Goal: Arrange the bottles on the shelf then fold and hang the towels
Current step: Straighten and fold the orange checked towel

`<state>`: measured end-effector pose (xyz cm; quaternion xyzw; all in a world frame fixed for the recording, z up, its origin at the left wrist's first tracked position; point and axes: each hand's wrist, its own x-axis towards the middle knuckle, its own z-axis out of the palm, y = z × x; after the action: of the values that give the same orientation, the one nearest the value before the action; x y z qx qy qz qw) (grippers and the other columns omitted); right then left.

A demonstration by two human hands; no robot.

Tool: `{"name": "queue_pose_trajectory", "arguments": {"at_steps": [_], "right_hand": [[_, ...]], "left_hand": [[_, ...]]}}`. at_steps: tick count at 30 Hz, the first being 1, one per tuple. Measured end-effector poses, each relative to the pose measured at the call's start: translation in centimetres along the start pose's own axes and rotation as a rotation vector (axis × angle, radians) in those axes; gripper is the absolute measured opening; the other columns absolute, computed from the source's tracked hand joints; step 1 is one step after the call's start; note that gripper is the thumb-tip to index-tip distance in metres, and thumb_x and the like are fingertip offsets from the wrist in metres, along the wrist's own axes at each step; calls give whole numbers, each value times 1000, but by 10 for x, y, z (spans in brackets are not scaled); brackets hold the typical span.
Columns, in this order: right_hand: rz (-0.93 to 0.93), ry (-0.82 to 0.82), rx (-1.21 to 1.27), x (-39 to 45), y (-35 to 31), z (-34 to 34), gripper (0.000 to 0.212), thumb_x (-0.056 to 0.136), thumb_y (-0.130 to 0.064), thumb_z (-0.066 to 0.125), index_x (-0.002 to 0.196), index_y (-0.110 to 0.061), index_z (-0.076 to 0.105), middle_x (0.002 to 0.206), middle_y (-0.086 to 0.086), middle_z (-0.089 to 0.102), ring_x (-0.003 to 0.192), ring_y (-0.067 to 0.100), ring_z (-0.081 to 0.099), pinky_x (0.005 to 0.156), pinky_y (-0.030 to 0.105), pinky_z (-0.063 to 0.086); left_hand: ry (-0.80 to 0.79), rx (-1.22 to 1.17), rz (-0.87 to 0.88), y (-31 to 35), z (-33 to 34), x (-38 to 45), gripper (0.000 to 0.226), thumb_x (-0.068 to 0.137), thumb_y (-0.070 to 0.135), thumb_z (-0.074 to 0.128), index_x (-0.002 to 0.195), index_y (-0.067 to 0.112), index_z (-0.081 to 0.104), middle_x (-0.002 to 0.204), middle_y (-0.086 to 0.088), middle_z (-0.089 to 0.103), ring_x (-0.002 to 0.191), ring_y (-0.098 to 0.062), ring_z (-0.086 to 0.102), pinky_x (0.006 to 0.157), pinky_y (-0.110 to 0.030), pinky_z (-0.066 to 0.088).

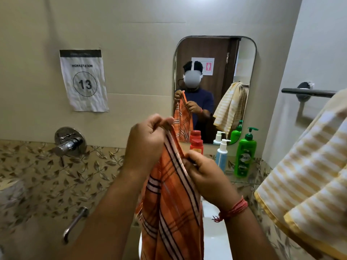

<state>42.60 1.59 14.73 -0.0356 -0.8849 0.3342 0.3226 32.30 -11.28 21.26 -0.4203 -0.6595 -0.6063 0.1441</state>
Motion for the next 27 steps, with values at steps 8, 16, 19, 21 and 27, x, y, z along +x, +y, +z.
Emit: {"name": "queue_pose_trajectory", "arguments": {"at_steps": [8, 16, 19, 21, 27], "right_hand": [[357, -139, 815, -39, 61, -1, 47, 77, -45, 79, 102, -5, 71, 97, 17, 70, 86, 28, 68, 72, 34, 58], [504, 9, 624, -59, 92, -22, 40, 80, -41, 74, 103, -8, 76, 103, 19, 75, 93, 35, 72, 84, 43, 58], [326, 9, 491, -24, 48, -12, 30, 87, -36, 61, 102, -16, 77, 100, 8, 77, 97, 28, 72, 87, 39, 58], [180, -18, 359, 0, 18, -6, 26, 93, -36, 59, 99, -17, 76, 96, 5, 77, 92, 22, 72, 81, 32, 58], [27, 81, 262, 38, -20, -15, 27, 96, -32, 59, 86, -9, 69, 81, 9, 68, 78, 18, 66, 76, 40, 56]], "left_hand": [[630, -377, -355, -22, -31, 32, 32, 100, 45, 55, 75, 26, 57, 63, 11, 49, 43, 3, 40, 40, -13, 34], [653, -241, -431, -62, -55, 37, 32, 98, 53, 55, 88, 24, 63, 73, 11, 60, 64, -8, 52, 55, -24, 40], [262, -213, -346, -61, -24, 26, 9, 100, 26, 61, 93, 30, 66, 86, 13, 69, 80, -11, 64, 67, -23, 49], [-66, -295, -269, -59, -3, 13, 9, 96, 29, 65, 104, 29, 67, 101, 8, 72, 94, -10, 68, 78, -22, 53], [-486, -305, -182, -55, 10, -3, 41, 88, 63, 54, 96, 28, 75, 89, 7, 78, 84, -10, 74, 72, -28, 58]]}}
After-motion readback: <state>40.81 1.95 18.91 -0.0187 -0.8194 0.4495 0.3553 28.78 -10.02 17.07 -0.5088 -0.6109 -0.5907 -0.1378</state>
